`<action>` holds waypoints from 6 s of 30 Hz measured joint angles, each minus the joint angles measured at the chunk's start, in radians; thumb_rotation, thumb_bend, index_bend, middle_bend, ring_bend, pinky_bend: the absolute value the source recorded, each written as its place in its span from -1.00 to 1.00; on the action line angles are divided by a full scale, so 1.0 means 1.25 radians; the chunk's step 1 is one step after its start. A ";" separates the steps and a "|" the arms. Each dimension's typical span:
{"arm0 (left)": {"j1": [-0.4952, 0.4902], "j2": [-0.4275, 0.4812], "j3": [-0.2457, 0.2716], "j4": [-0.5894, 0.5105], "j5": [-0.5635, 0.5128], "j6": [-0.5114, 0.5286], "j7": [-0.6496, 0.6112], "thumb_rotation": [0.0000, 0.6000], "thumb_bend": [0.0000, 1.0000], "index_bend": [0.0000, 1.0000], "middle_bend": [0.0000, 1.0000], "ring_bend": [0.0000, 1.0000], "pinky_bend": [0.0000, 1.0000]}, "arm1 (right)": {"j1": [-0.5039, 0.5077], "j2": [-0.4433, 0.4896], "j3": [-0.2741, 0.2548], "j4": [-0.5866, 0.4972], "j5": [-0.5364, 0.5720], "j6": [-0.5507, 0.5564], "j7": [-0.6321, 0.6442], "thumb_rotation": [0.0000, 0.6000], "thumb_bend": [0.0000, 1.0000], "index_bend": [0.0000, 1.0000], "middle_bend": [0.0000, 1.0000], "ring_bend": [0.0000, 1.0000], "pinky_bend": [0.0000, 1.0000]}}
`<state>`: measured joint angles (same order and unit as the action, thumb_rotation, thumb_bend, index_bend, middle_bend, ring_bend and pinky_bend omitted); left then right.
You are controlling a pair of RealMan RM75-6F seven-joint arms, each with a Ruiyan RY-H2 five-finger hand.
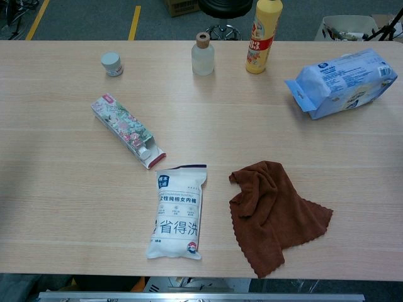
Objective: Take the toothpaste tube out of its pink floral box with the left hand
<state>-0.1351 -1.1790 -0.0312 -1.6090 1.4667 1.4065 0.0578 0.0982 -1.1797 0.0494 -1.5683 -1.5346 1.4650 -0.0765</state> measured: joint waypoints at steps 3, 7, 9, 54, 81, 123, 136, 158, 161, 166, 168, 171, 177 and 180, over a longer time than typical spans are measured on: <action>0.001 0.001 0.001 0.000 -0.001 -0.001 0.001 1.00 -0.85 -0.30 -0.50 -0.28 0.05 | 0.001 -0.001 -0.002 -0.001 -0.004 0.000 -0.003 1.00 -0.61 0.01 -0.16 -0.44 -0.32; 0.001 0.000 0.003 -0.001 -0.001 -0.002 0.001 1.00 -0.85 -0.30 -0.50 -0.28 0.05 | 0.004 -0.001 -0.002 0.001 -0.002 -0.006 -0.004 1.00 -0.61 0.01 -0.16 -0.44 -0.32; 0.001 -0.001 0.004 0.000 0.003 -0.001 0.001 1.00 -0.85 -0.30 -0.50 -0.28 0.05 | 0.004 -0.001 -0.002 0.001 -0.002 -0.005 -0.001 1.00 -0.61 0.01 -0.16 -0.44 -0.32; -0.226 -0.231 0.040 0.245 0.266 -0.102 -0.234 1.00 -0.85 -0.68 -0.77 -0.69 -0.19 | 0.034 0.047 0.063 0.003 -0.008 0.052 0.060 1.00 -0.60 0.01 -0.16 -0.45 -0.20; -0.468 -0.296 0.071 0.406 0.303 -0.243 -0.398 1.00 -0.85 -0.54 -0.72 -0.65 -0.24 | -0.052 0.047 0.024 -0.041 0.001 0.131 -0.004 1.00 -0.61 0.01 -0.16 -0.44 -0.20; -0.466 -0.361 0.123 0.644 0.238 -0.235 -0.280 1.00 -0.85 -0.56 -0.83 -0.72 -0.30 | -0.017 0.002 0.020 0.021 0.005 0.046 0.046 1.00 -0.60 0.01 -0.16 -0.44 -0.20; -0.469 -0.400 0.139 0.702 0.240 -0.235 -0.295 1.00 -0.85 -0.56 -0.83 -0.72 -0.32 | -0.019 -0.005 0.016 0.030 0.011 0.040 0.054 1.00 -0.61 0.01 -0.16 -0.44 -0.20; -0.473 -0.443 0.157 0.764 0.243 -0.222 -0.324 1.00 -0.85 -0.73 -1.00 -0.89 -0.51 | -0.021 -0.012 0.014 0.041 0.017 0.033 0.063 1.00 -0.61 0.01 -0.16 -0.44 -0.20; -0.473 -0.449 0.159 0.771 0.245 -0.217 -0.327 1.00 -0.85 -0.75 -1.00 -0.95 -0.60 | -0.022 -0.012 0.013 0.041 0.017 0.033 0.064 1.00 -0.60 0.01 -0.16 -0.44 -0.20; -0.473 -0.457 0.165 0.781 0.248 -0.217 -0.333 1.00 -0.85 -0.78 -1.00 -0.96 -0.65 | -0.022 -0.013 0.013 0.043 0.019 0.032 0.066 1.00 -0.61 0.01 -0.16 -0.44 -0.20; -0.474 -0.460 0.168 0.784 0.249 -0.221 -0.335 1.00 -0.85 -0.78 -1.00 -0.96 -0.65 | -0.023 -0.013 0.013 0.044 0.020 0.031 0.067 1.00 -0.61 0.01 -0.16 -0.44 -0.20; -0.476 -0.464 0.172 0.787 0.249 -0.230 -0.338 1.00 -0.85 -0.78 -1.00 -0.96 -0.65 | -0.024 -0.014 0.012 0.046 0.022 0.031 0.069 1.00 -0.61 0.01 -0.16 -0.44 -0.20; -0.482 -0.474 0.177 0.797 0.251 -0.239 -0.340 1.00 -0.85 -0.78 -1.00 -0.96 -0.65 | -0.025 -0.016 0.013 0.049 0.026 0.028 0.071 1.00 -0.61 0.01 -0.16 -0.45 -0.20; -0.485 -0.480 0.178 0.800 0.252 -0.241 -0.341 1.00 -0.85 -0.78 -1.00 -0.96 -0.65 | -0.026 -0.017 0.012 0.050 0.027 0.027 0.072 1.00 -0.61 0.01 -0.16 -0.45 -0.20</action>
<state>-0.7409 -1.7785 0.1912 -0.6090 1.7811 1.1054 -0.3681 0.0660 -1.2012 0.0649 -1.5060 -1.5007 1.4987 0.0135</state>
